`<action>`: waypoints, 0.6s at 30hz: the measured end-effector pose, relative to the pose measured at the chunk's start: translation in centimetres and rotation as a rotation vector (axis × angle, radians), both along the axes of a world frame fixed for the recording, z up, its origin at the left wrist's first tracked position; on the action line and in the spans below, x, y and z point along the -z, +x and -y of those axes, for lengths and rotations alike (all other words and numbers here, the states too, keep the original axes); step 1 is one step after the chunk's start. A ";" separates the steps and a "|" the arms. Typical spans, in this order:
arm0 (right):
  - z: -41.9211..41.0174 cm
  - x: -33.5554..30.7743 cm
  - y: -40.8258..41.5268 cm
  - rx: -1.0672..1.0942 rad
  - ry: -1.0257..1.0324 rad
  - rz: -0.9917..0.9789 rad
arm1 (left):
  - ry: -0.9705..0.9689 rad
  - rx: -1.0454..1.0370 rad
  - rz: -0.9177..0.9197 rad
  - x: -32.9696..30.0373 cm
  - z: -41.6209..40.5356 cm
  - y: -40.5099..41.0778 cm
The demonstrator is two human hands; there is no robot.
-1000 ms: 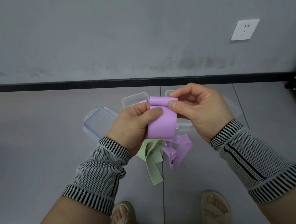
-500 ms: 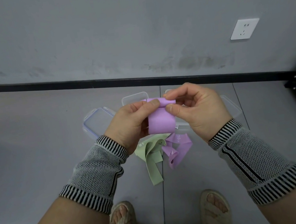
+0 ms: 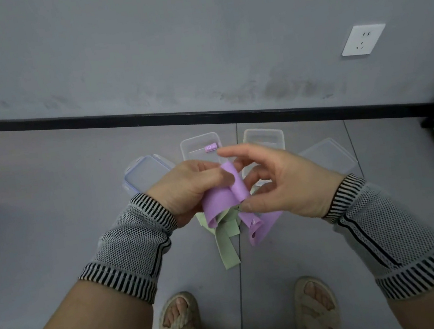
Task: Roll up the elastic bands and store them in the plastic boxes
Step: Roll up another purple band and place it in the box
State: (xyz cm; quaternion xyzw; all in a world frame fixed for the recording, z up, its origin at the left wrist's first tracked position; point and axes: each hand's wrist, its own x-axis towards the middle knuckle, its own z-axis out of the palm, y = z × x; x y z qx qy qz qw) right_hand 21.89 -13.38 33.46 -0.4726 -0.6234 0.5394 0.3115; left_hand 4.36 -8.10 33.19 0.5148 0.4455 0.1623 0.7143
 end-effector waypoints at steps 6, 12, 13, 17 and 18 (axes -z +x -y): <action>0.2 0.3 -0.7 0.057 0.079 0.124 | -0.037 0.011 -0.038 -0.1 0.1 0.0; 0.1 0.7 0.1 0.238 0.098 0.053 | -0.078 -0.095 0.018 0.3 -0.5 -0.7; 0.1 0.7 0.2 0.261 0.091 0.015 | -0.077 -0.158 0.044 0.4 -0.6 -0.7; -0.1 1.1 0.2 0.316 0.115 -0.064 | -0.041 -0.338 0.137 0.1 -0.6 -0.2; -0.1 1.2 0.1 0.329 0.126 -0.063 | -0.044 -0.361 0.161 0.1 -0.5 -0.1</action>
